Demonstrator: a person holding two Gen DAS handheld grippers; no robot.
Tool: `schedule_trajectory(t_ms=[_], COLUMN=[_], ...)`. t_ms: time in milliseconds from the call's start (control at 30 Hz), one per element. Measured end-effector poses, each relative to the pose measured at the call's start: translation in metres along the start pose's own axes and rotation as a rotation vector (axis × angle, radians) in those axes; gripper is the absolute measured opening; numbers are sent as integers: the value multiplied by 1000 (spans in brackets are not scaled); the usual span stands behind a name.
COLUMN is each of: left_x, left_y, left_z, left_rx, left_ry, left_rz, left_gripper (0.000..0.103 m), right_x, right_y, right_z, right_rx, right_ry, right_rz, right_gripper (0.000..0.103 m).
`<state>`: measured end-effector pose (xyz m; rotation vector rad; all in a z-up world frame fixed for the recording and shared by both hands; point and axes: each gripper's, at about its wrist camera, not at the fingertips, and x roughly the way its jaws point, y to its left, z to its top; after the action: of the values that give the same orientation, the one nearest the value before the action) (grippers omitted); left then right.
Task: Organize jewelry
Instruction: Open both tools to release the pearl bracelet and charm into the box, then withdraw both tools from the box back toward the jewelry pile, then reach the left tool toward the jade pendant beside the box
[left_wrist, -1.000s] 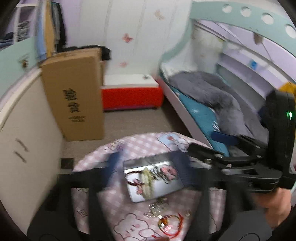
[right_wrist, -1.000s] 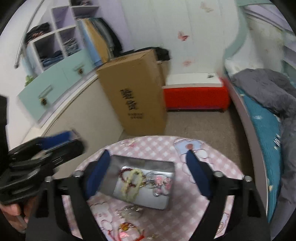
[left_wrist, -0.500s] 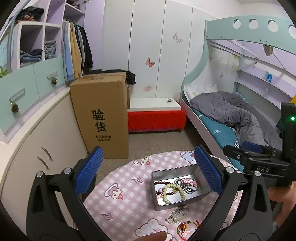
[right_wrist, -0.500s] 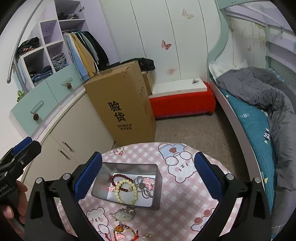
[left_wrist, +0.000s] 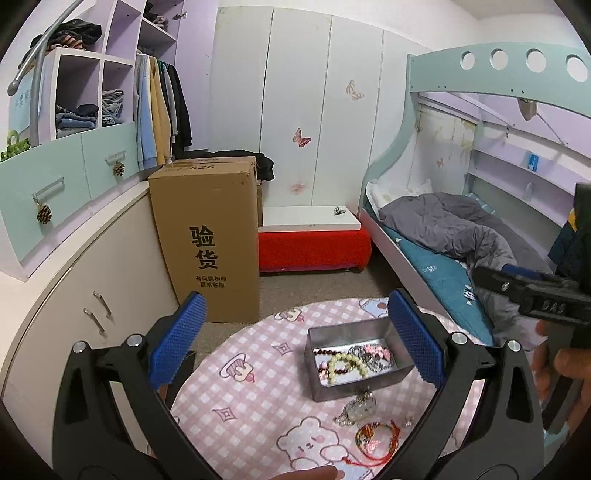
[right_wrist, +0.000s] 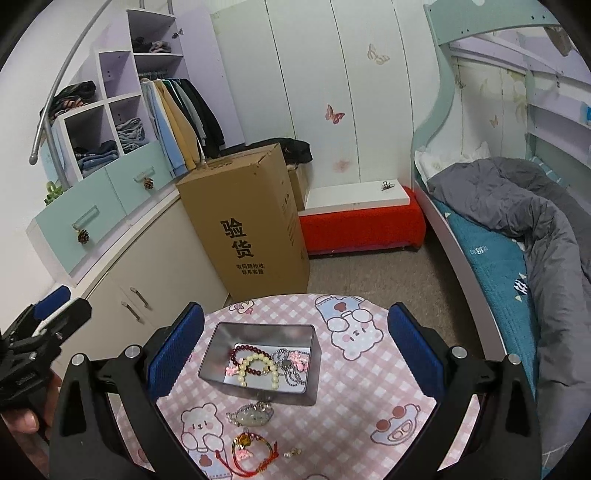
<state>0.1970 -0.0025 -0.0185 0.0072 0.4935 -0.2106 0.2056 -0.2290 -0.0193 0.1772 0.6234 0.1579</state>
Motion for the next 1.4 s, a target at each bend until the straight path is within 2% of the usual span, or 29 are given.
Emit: schedule_trajectory(t_ms=[267,433,700,867,1033,1400], left_x=[-9,-4,9,34,68,121], left_y=[5,11,11,0,-12,-34], left_z=[-29,-54,-96,-116,-137,-156], left_rx=[-6,-21,-13,43,95,187], left_ry=[14,58,151,221,303,400], left_rz=[6,-3,-8,-24,-39,-55], left_gripper=[97,97,97,97,96,94], right_x=[-25,-32,-21,-12,-8,0], right_y=[1,-3,-10,-14,-14,-21], right_z=[-24,-48,-97,-118,-124,-132], right_rx=[-22,-4,18,37,36,49], right_ry=[-14,3,96,152,174,211], right_rz=[-29,-33,-59,-49,-43,-45], right_gripper=[96,96,96,96,96,96])
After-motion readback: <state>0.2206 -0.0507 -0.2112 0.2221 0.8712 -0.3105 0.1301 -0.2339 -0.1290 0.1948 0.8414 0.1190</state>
